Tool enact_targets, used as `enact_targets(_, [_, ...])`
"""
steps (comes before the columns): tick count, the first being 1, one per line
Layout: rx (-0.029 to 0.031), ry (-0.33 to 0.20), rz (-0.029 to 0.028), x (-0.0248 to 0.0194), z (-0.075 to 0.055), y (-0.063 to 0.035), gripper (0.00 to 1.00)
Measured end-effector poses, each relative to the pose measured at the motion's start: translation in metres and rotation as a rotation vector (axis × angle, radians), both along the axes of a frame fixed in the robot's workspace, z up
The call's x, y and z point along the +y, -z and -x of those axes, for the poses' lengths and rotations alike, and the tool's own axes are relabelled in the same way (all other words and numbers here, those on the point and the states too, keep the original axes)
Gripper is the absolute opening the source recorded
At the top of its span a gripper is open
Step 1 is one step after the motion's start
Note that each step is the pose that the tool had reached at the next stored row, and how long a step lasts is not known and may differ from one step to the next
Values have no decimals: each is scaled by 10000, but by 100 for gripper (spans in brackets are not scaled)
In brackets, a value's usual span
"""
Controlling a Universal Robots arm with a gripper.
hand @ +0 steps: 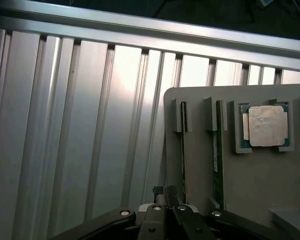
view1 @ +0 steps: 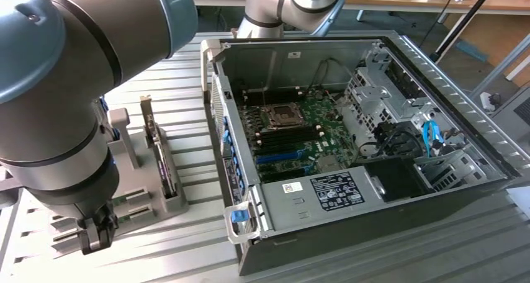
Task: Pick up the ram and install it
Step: 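Pick up the ram and move it above insertion slot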
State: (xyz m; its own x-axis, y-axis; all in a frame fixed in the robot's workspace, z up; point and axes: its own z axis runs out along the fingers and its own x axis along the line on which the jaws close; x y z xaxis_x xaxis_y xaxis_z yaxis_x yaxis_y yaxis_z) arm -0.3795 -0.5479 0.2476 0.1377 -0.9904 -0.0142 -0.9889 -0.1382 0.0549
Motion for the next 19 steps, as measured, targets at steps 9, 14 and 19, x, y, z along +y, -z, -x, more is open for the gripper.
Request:
enact_targets(9, [2,-65,2,8,5,91,11])
enact_targets(14, [0,-65,0,8,5,93,17])
enact_targets(19, [0,-65,0,8,5,93,29])
